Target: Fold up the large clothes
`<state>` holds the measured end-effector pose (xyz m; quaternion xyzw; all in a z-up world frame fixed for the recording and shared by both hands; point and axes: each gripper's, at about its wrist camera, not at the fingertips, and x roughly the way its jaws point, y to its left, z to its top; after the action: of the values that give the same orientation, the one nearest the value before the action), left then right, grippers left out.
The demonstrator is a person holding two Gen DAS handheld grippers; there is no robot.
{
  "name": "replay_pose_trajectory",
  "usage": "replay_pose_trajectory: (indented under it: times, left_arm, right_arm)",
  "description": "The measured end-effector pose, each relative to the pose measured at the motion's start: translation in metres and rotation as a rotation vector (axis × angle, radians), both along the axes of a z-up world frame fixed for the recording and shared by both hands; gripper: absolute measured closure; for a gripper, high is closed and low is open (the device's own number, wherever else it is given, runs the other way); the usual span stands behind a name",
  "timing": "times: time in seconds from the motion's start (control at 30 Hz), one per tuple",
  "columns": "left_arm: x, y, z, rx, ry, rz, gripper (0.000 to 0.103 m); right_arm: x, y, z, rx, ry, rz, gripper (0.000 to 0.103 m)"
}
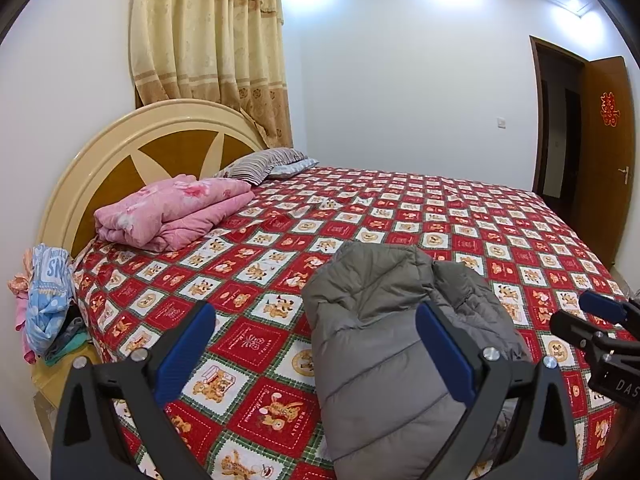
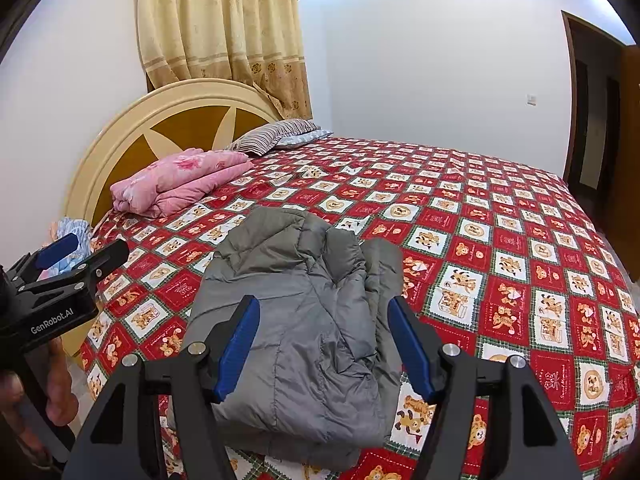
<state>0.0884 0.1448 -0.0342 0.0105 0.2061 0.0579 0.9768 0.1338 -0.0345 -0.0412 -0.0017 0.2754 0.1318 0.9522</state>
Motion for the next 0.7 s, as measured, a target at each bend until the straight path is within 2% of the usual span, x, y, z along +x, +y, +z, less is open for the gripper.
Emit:
replay_pose_trajectory:
  times: [0.7]
  left_arm:
    - [0.0000,0.0011,-0.0008,0.005,0.002,-0.002,0.001]
  right_arm:
    - [-0.0030,-0.0001,-0.0033,0.003,0.005,0.000,0.036]
